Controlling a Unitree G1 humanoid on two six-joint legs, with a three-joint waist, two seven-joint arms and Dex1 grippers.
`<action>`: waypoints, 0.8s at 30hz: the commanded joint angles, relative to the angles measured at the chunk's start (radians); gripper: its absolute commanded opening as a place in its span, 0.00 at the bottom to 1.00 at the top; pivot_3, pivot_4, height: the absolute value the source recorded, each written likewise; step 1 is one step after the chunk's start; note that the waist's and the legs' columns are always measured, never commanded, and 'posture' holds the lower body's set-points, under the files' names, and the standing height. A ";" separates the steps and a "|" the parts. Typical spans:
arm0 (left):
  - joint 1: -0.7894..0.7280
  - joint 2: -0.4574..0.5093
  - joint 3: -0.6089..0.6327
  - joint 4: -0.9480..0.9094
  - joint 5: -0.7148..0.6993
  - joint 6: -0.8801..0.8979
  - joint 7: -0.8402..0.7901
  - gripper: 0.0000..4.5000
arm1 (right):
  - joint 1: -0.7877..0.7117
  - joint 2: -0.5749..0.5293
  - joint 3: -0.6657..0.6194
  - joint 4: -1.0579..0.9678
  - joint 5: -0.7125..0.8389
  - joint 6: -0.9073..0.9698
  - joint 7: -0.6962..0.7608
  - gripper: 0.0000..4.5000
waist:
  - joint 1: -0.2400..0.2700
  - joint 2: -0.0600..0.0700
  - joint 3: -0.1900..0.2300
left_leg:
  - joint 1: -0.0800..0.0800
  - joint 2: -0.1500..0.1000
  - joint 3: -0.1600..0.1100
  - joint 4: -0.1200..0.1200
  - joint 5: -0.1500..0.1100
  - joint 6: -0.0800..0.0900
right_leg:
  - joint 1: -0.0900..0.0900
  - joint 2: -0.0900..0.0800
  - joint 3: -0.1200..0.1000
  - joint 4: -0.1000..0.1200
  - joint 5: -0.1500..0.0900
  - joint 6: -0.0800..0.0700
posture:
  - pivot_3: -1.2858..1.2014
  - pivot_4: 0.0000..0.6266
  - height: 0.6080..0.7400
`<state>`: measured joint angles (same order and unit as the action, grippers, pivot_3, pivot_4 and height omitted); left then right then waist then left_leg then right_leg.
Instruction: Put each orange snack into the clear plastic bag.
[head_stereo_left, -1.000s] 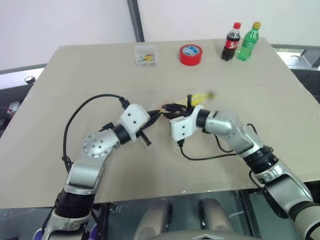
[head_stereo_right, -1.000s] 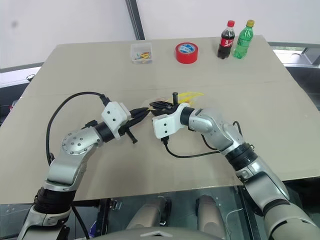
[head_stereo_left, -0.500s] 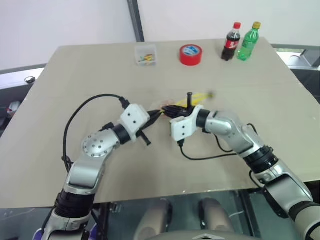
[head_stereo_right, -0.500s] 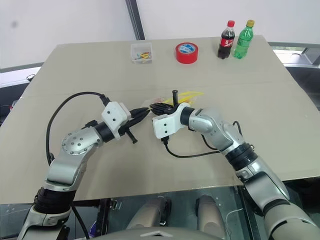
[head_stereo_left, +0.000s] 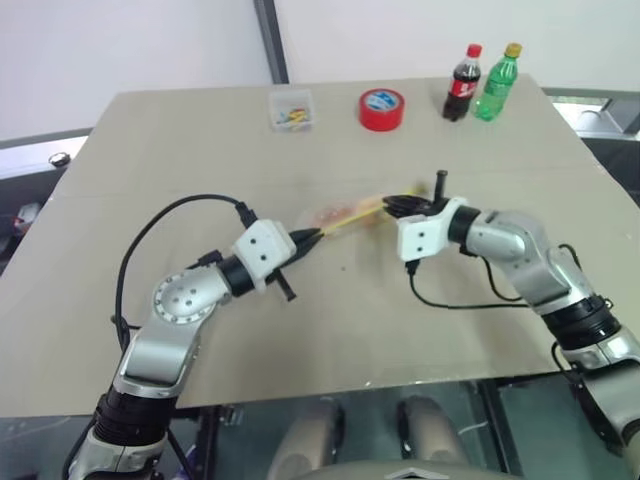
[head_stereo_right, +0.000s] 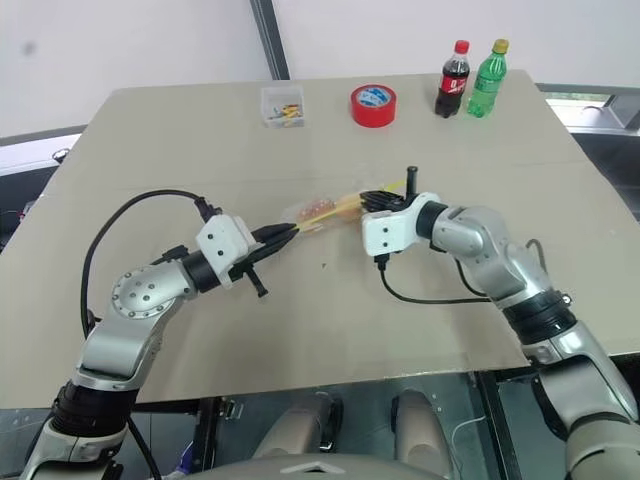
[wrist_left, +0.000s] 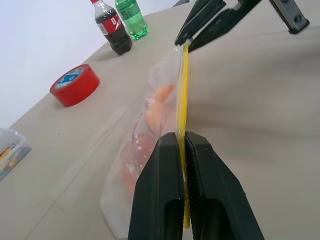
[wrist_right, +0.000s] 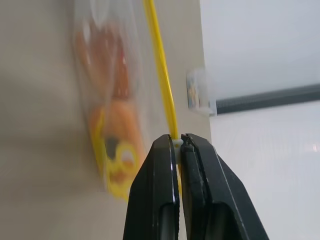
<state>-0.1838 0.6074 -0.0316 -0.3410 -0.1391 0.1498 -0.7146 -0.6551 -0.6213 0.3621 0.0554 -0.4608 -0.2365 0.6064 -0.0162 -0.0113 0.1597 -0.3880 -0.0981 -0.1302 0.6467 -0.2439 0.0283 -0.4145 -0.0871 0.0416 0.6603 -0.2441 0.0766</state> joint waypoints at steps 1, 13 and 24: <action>0.000 0.021 0.032 0.014 0.010 -0.019 0.003 0.00 | -0.020 -0.057 -0.100 0.077 -0.015 0.061 -0.043 0.01 | 0.002 0.000 0.000 | 0.000 0.000 0.000 0.000 0.000 0.000 | 0.000 0.000 0.000 0.000 0.000 0.000 | 0.52 0.24 1.00; -0.317 0.023 0.033 0.288 0.088 -0.089 0.072 0.00 | -0.292 -0.048 -0.085 0.362 -0.018 0.025 -0.128 0.01 | 0.001 -0.001 0.002 | -0.001 -0.001 -0.001 0.001 0.000 0.000 | 0.000 0.000 -0.001 0.000 0.000 0.000 | 0.52 0.24 1.00; -0.363 0.023 0.014 0.331 0.124 -0.222 0.099 0.00 | -0.162 -0.103 -0.189 0.108 0.107 0.140 -0.079 0.01 | -0.019 -0.003 0.002 | -0.029 -0.001 -0.002 0.005 0.000 0.000 | -0.027 -0.002 -0.002 0.001 0.000 0.000 | 0.52 0.24 1.00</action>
<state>-0.5901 0.6042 -0.0571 0.0258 -0.0055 -0.0768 -0.6142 -0.8731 -0.6671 0.2848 0.2299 -0.3924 -0.1981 0.4963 -0.0350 -0.0144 0.1616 -0.4170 -0.0992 -0.1321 0.6514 -0.2436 0.0278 -0.4413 -0.0891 0.0394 0.6613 -0.2437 0.0766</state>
